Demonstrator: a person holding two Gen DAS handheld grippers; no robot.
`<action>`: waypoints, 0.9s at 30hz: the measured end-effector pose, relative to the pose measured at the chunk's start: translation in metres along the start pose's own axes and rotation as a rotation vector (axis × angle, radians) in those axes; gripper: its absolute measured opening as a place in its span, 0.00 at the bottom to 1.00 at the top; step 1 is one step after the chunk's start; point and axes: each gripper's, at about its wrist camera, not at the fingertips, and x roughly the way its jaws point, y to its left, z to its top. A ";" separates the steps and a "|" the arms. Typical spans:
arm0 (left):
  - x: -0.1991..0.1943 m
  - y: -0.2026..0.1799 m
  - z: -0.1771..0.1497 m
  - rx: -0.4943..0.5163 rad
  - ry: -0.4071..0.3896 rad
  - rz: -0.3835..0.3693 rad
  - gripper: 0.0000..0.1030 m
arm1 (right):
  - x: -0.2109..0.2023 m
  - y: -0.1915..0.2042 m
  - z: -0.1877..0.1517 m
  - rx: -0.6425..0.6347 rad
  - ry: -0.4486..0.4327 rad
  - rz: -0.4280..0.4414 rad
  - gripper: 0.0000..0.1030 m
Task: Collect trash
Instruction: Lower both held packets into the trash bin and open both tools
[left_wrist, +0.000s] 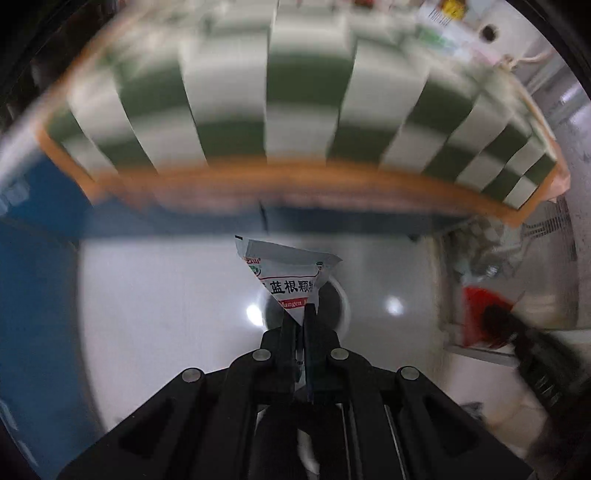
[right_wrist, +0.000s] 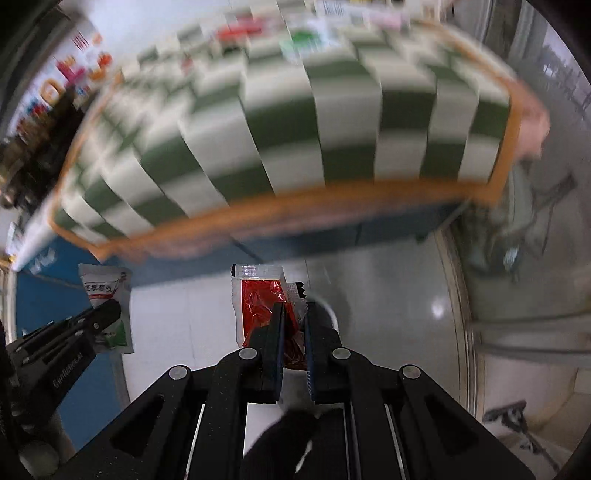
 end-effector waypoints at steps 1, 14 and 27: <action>0.027 0.005 -0.004 -0.035 0.049 -0.035 0.01 | 0.022 -0.007 -0.010 0.001 0.029 0.002 0.09; 0.328 0.042 -0.033 -0.172 0.341 -0.124 0.05 | 0.359 -0.071 -0.122 0.077 0.329 0.045 0.09; 0.331 0.074 -0.050 -0.068 0.226 0.141 1.00 | 0.453 -0.067 -0.133 0.040 0.397 -0.026 0.70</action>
